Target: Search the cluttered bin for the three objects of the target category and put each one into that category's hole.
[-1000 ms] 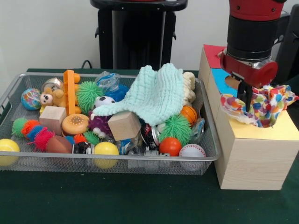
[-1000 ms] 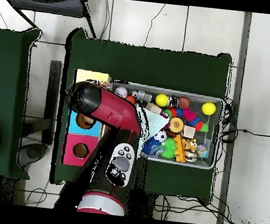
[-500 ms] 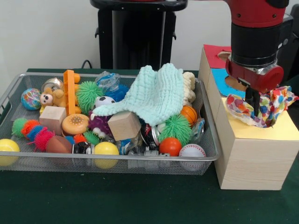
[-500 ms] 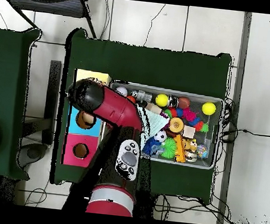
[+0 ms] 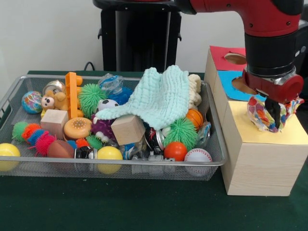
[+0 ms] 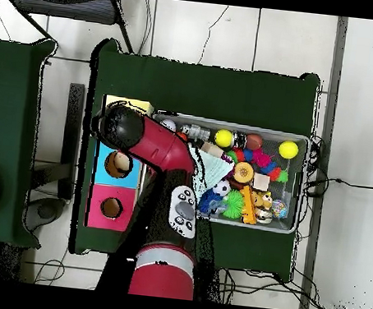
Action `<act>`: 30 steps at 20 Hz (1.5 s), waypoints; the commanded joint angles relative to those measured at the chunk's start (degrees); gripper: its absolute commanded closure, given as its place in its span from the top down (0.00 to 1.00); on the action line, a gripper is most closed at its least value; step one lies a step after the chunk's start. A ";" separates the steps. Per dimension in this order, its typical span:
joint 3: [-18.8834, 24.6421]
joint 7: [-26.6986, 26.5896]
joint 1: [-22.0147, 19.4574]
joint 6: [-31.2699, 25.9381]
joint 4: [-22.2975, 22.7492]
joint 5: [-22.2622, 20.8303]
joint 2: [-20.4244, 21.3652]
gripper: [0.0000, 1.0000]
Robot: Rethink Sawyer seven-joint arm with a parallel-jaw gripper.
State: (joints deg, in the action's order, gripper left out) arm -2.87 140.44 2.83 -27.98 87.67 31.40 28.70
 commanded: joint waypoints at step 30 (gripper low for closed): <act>-5.99 6.60 6.46 -3.64 -3.03 -5.15 -8.57 0.00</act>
State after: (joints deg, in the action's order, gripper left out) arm -9.95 140.44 9.17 -28.04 80.48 28.78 20.92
